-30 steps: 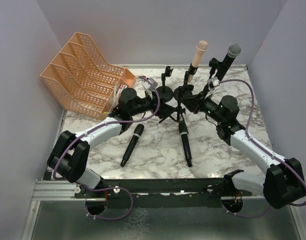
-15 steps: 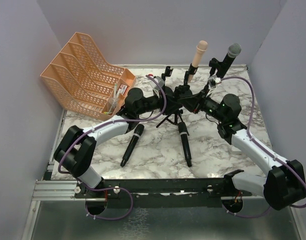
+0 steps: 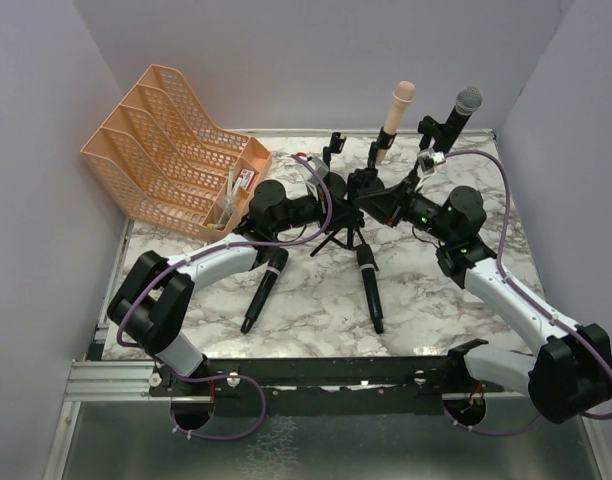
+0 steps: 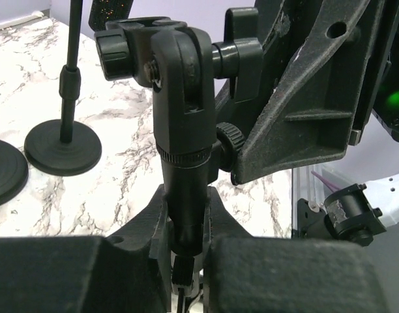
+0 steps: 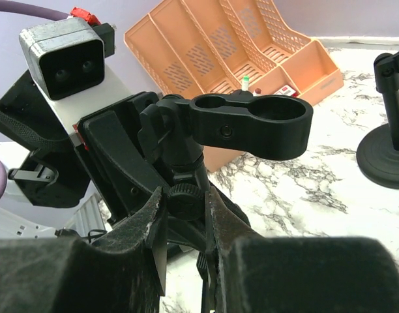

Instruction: Attach the microphones to the stand

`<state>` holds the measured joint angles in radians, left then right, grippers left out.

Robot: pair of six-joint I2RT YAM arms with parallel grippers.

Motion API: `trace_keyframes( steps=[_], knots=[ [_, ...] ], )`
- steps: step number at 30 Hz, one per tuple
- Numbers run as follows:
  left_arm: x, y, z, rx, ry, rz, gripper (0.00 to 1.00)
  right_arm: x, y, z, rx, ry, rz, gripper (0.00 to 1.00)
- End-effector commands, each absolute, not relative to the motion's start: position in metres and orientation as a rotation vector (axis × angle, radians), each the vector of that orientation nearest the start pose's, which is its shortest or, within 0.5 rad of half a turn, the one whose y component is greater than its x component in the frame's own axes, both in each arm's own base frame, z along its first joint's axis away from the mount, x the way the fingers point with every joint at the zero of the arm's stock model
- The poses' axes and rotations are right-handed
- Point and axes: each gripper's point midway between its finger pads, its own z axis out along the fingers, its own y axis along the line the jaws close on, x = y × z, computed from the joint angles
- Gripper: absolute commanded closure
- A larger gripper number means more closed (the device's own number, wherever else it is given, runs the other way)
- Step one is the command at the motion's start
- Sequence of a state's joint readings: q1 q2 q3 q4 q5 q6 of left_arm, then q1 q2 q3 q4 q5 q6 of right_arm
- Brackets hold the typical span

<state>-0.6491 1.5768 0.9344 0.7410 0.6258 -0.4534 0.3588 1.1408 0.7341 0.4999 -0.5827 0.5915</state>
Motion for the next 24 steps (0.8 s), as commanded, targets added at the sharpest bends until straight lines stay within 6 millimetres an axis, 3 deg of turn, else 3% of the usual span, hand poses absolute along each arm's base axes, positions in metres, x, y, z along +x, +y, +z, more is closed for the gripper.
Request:
trace_keyframes(
  steps=[1, 4, 7, 15, 24],
  knots=[
    [0.290, -0.374, 0.279, 0.716, 1.422, -1.346, 1.00, 0.304, 0.237, 0.321, -0.314, 1.528, 1.177, 0.85],
    [0.301, -0.369, 0.281, 0.636, 1.439, -1.306, 1.00, 0.314, 0.228, 0.311, -0.216, 1.591, 1.129, 0.53],
    [0.312, -0.363, 0.283, 0.540, 1.461, -1.270, 1.00, 0.321, 0.222, 0.303, -0.125, 1.650, 1.096, 0.38],
    [0.332, -0.343, 0.282, 0.361, 1.506, -1.155, 1.00, 0.330, 0.243, 0.301, -0.072, 1.761, 1.256, 0.44],
    [0.335, -0.338, 0.280, 0.355, 1.553, -1.099, 1.00, 0.343, 0.257, 0.290, -0.071, 1.852, 1.310, 0.44]
  ],
)
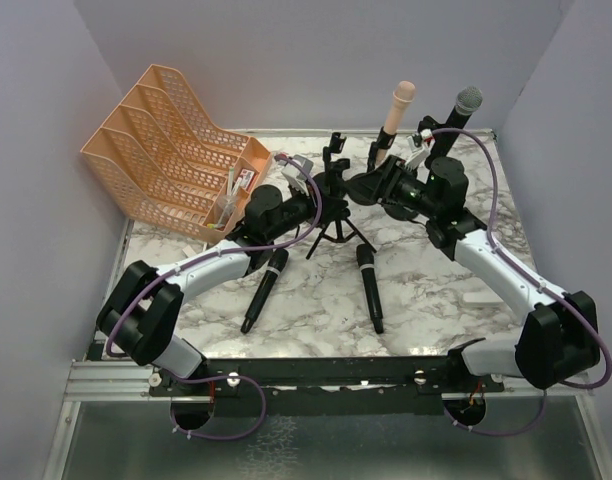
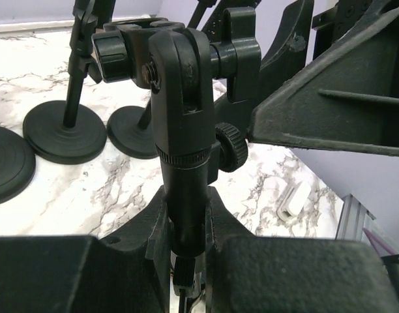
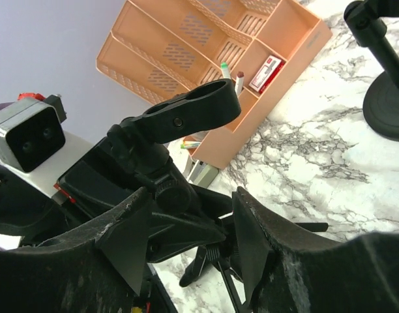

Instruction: Attach the microphones to the stand

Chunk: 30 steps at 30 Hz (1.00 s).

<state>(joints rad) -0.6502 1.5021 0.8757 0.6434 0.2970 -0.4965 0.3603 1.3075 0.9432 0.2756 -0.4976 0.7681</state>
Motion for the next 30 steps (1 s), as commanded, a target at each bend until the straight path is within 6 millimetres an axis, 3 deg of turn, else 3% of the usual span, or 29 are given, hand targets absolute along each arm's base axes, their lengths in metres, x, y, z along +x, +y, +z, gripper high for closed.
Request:
trace_keyframes(
  steps=[1, 7, 15, 19, 23, 27, 30],
  knots=[
    [0.335, -0.338, 0.280, 0.358, 1.555, -1.099, 1.00, 0.342, 0.260, 0.291, -0.085, 1.851, 1.329, 0.44],
    [0.333, -0.339, 0.280, 0.370, 1.564, -1.103, 1.00, 0.339, 0.268, 0.294, -0.131, 1.844, 1.394, 0.46],
    [0.327, -0.341, 0.285, 0.404, 1.560, -1.125, 1.00, 0.337, 0.271, 0.279, -0.173, 1.904, 1.394, 0.53],
    [0.324, -0.343, 0.286, 0.421, 1.562, -1.145, 1.00, 0.337, 0.272, 0.279, -0.187, 1.893, 1.395, 0.75],
    [0.318, -0.344, 0.289, 0.439, 1.558, -1.167, 1.00, 0.337, 0.269, 0.272, -0.217, 1.878, 1.356, 0.87],
    [0.309, -0.347, 0.293, 0.464, 1.562, -1.214, 1.00, 0.331, 0.267, 0.277, -0.384, 1.746, 1.293, 0.91],
    [0.302, -0.349, 0.296, 0.481, 1.567, -1.250, 1.00, 0.314, 0.268, 0.282, -0.624, 1.564, 1.228, 0.92]
  ],
)
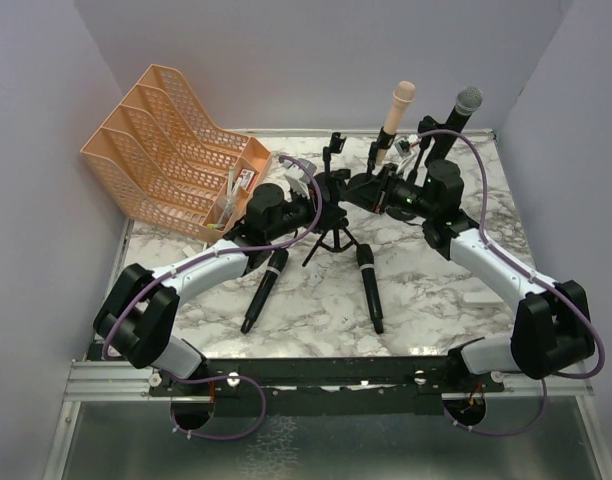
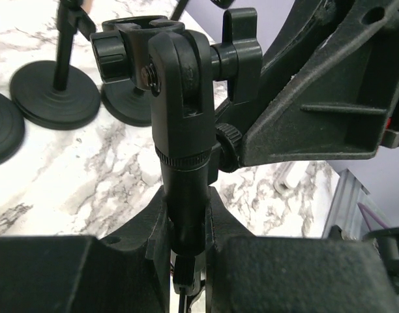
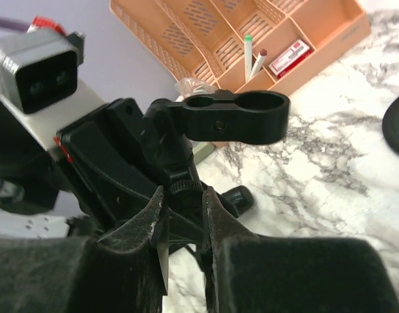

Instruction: Attach the microphones to the stand

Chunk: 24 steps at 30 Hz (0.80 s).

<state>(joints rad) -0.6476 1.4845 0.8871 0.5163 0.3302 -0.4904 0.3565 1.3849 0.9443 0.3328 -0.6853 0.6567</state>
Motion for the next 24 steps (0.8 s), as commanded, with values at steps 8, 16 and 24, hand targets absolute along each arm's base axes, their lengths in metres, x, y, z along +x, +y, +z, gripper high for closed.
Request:
trace_keyframes(
  steps=[8, 16, 24],
  knots=[
    [0.294, -0.348, 0.299, 0.506, 1.576, -1.271, 1.00, 0.296, 0.261, 0.290, -0.844, 1.325, 1.071, 0.92],
    [0.295, -0.346, 0.292, 0.537, 1.571, -1.228, 1.00, 0.323, 0.246, 0.293, -0.184, 1.642, 1.265, 0.46],
    [0.292, -0.345, 0.292, 0.563, 1.558, -1.219, 1.00, 0.319, 0.248, 0.291, -0.025, 1.764, 1.367, 0.45]
  ],
)
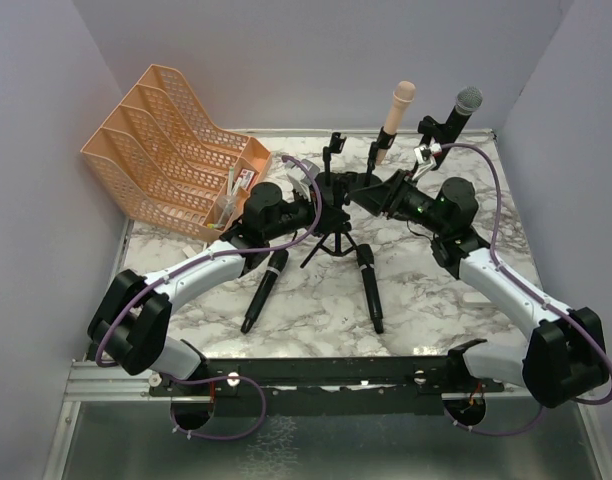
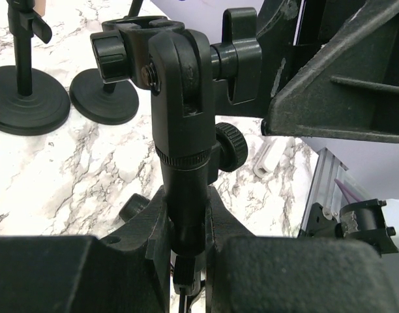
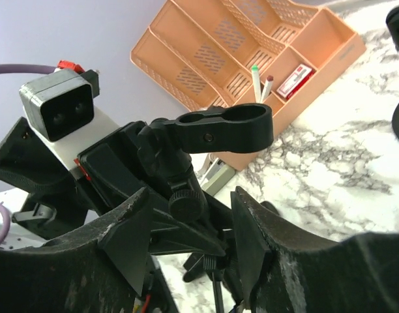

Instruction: Attach the microphones to the stand

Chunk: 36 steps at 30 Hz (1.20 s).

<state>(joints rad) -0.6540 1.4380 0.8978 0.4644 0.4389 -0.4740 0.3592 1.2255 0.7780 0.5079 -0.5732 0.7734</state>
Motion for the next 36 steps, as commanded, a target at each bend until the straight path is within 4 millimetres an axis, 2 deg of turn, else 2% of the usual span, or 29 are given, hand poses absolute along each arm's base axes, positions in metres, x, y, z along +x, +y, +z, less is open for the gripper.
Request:
trace_keyframes(
  steps=[1, 6, 10, 13, 16, 18, 21, 25, 28, 31, 34, 36],
  knots=[
    [0.293, -0.345, 0.292, 0.563, 1.557, -1.218, 1.00, 0.320, 0.249, 0.291, -0.018, 1.784, 1.369, 0.44],
    [0.294, -0.345, 0.291, 0.561, 1.561, -1.218, 1.00, 0.318, 0.255, 0.284, -0.036, 1.828, 1.406, 0.40],
    [0.292, -0.346, 0.291, 0.564, 1.563, -1.229, 1.00, 0.319, 0.258, 0.278, -0.066, 1.833, 1.407, 0.44],
    [0.291, -0.346, 0.291, 0.565, 1.562, -1.232, 1.00, 0.318, 0.260, 0.279, -0.096, 1.825, 1.417, 0.53],
    [0.290, -0.346, 0.291, 0.567, 1.562, -1.233, 1.00, 0.318, 0.263, 0.278, -0.122, 1.838, 1.422, 0.72],
    [0.290, -0.346, 0.292, 0.570, 1.559, -1.236, 1.00, 0.317, 0.264, 0.280, -0.148, 1.830, 1.418, 0.82],
    [0.288, -0.346, 0.293, 0.567, 1.561, -1.244, 1.00, 0.312, 0.262, 0.286, -0.254, 1.774, 1.377, 0.87],
    [0.284, -0.347, 0.296, 0.567, 1.563, -1.271, 1.00, 0.300, 0.260, 0.293, -0.539, 1.601, 1.249, 0.90],
    [0.281, -0.347, 0.298, 0.572, 1.563, -1.287, 1.00, 0.291, 0.258, 0.296, -0.736, 1.459, 1.135, 0.89],
    [0.280, -0.347, 0.300, 0.576, 1.562, -1.290, 1.00, 0.298, 0.255, 0.297, -0.728, 1.453, 1.079, 0.83],
    [0.280, -0.346, 0.297, 0.578, 1.568, -1.281, 1.00, 0.310, 0.254, 0.298, -0.589, 1.567, 1.119, 0.55],
    [0.281, -0.346, 0.294, 0.582, 1.572, -1.273, 1.00, 0.314, 0.255, 0.296, -0.478, 1.621, 1.181, 0.47]
  ],
)
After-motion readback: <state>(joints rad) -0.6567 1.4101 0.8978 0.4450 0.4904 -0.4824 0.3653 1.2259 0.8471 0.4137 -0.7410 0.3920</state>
